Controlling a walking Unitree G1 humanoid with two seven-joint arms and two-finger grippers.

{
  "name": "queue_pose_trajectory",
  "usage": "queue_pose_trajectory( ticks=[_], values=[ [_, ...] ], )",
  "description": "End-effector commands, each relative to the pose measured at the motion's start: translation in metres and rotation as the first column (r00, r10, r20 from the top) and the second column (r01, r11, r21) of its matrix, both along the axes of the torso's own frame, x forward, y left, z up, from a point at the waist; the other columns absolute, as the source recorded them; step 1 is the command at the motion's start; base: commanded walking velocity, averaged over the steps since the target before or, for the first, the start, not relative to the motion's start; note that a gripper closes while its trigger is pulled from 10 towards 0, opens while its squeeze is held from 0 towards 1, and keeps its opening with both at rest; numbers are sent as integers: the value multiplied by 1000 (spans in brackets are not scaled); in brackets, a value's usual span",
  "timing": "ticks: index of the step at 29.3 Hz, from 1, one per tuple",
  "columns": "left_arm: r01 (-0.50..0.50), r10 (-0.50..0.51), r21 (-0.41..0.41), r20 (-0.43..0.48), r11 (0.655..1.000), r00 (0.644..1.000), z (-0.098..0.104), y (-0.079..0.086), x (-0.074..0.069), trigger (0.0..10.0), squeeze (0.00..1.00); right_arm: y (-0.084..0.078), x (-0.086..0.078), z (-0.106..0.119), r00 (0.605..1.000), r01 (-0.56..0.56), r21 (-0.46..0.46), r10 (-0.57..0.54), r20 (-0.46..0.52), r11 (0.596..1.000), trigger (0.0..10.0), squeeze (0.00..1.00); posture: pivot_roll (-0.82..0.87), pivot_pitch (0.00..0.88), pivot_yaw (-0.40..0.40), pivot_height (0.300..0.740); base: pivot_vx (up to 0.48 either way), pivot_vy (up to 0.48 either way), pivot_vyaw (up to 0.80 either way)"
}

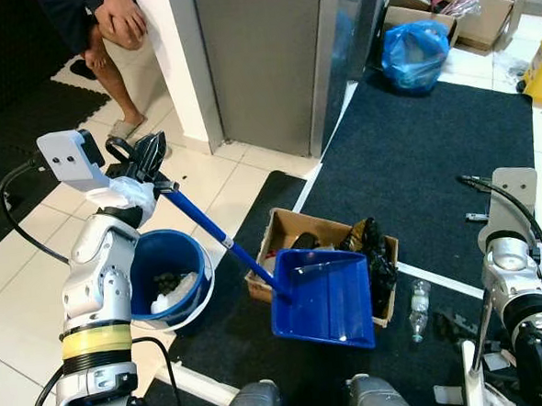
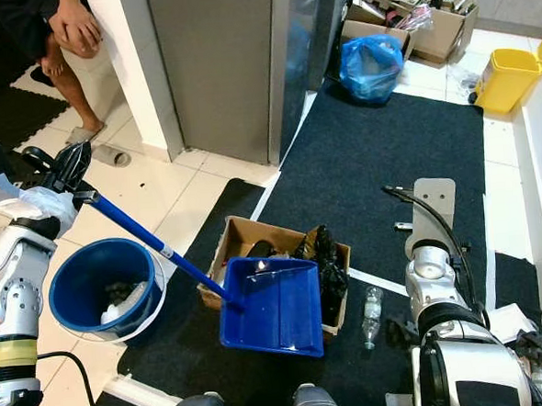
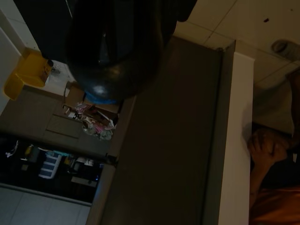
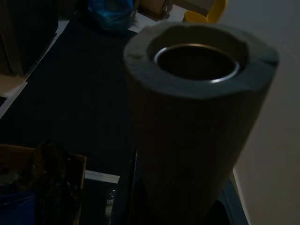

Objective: Sweep floor

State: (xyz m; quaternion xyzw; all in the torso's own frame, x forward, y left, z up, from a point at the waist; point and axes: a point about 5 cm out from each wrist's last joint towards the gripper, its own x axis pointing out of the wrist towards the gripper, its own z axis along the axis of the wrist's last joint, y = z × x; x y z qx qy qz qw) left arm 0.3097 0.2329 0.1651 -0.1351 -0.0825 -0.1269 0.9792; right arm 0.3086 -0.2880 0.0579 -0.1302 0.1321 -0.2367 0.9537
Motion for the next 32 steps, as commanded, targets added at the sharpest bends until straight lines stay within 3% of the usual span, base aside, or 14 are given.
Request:
queue_pose_trajectory(
  ticks=[1, 17, 32],
  values=[
    [8, -8, -22, 4, 1000, 1000, -2, -6, 0, 10000, 0, 0, 3, 2, 1000, 4, -8, -4, -3, 1000, 10000, 0, 166, 12, -21, 740, 0, 0, 0],
    [98, -110, -91, -139, 991, 984, -51, -41, -8, 10000, 0, 0, 2, 1, 1000, -18, 2, 18, -13, 1000, 10000, 0, 157, 6, -22, 740, -92, 0, 0],
    [88, -106, -93, -203, 992, 973, -73, -41, -17, 10000, 0, 3, -1, -5, 999, -28, 17, 29, -30, 999, 10000, 0, 157, 24, -17, 740, -280, 0, 0]
  ],
)
